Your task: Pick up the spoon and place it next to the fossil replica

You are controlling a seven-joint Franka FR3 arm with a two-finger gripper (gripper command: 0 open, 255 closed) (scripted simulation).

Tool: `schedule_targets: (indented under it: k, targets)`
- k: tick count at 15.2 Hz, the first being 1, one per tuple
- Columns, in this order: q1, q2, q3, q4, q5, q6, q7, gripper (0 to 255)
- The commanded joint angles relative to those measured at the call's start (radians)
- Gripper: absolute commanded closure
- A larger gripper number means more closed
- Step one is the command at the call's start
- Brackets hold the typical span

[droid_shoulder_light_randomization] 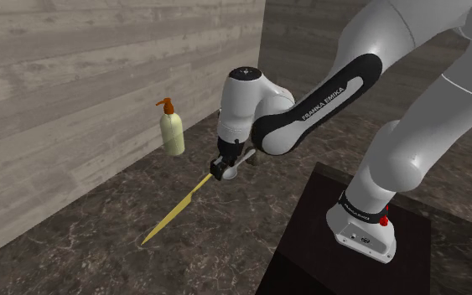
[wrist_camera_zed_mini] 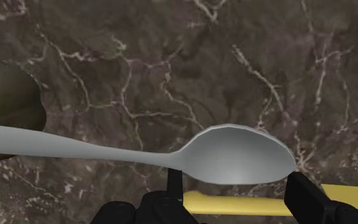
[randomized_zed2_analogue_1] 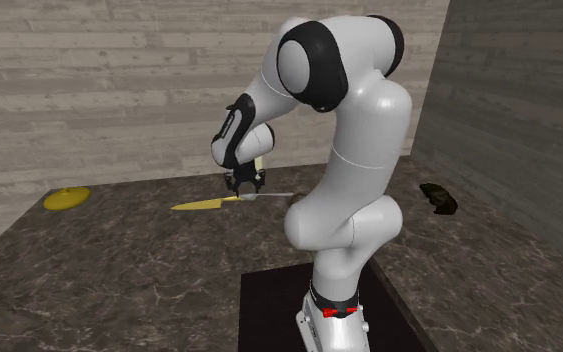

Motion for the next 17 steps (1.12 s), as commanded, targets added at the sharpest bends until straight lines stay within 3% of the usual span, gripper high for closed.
schedule_targets:
  k: [1, 7, 17]
  targets:
    - [0.009, -0.027, -0.008, 0.008, 0.02, -0.034, -0.017, 255]
    - [0.024, -0.083, -0.027, 0.036, 0.051, -0.114, -0.046, 255]
    - [-0.073, -0.116, -0.239, -0.023, 0.038, -0.083, -0.344, 255]
